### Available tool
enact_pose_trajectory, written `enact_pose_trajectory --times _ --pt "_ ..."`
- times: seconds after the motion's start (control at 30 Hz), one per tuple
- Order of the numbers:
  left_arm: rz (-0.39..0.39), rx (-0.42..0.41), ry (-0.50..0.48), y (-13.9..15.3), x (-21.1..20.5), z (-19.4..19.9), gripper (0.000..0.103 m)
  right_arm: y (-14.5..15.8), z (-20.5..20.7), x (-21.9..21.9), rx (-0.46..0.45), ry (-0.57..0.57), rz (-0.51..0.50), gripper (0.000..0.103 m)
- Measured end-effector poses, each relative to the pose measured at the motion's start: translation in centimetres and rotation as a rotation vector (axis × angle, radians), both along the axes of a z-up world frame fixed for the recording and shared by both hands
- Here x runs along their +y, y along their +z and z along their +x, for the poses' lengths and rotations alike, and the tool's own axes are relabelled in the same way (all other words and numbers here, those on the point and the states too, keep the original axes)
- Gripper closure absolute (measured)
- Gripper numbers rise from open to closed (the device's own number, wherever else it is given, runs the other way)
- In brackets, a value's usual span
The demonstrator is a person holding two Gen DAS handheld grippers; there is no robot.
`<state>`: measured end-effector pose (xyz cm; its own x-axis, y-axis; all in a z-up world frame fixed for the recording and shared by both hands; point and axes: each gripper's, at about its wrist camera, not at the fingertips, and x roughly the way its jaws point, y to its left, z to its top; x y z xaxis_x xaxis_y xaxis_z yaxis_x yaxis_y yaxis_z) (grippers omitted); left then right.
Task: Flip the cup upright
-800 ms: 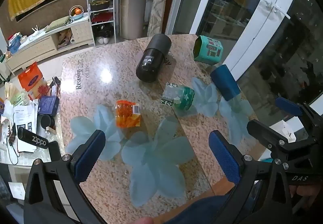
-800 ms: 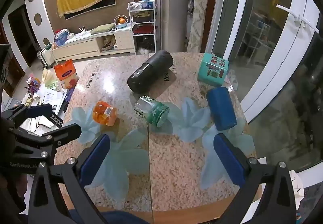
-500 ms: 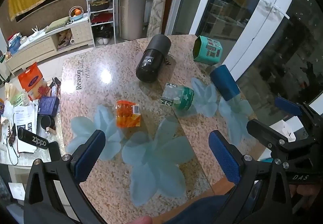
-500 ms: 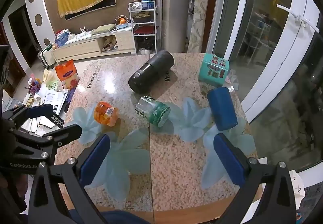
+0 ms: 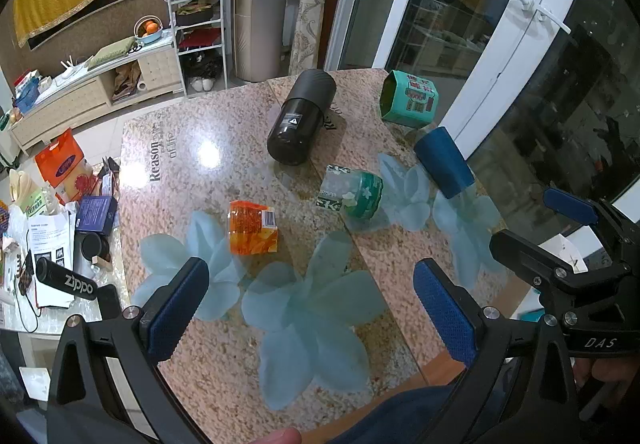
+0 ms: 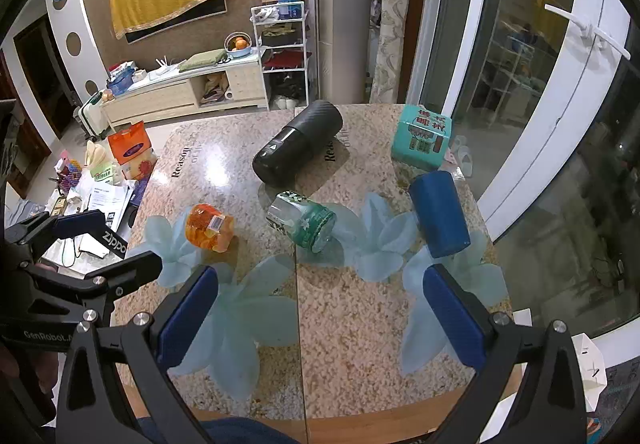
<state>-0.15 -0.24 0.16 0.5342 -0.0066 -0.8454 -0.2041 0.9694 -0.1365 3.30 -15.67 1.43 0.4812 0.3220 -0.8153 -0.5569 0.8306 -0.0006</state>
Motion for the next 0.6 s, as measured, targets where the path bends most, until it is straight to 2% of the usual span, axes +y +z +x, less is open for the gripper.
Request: enact_pose_trajectory --times 0.6 --pt "0.004 0.003 -0.001 -0.17 0.05 0.23 0.0 -0.04 0.06 -0.05 0.004 -0.003 -0.004 0.0"
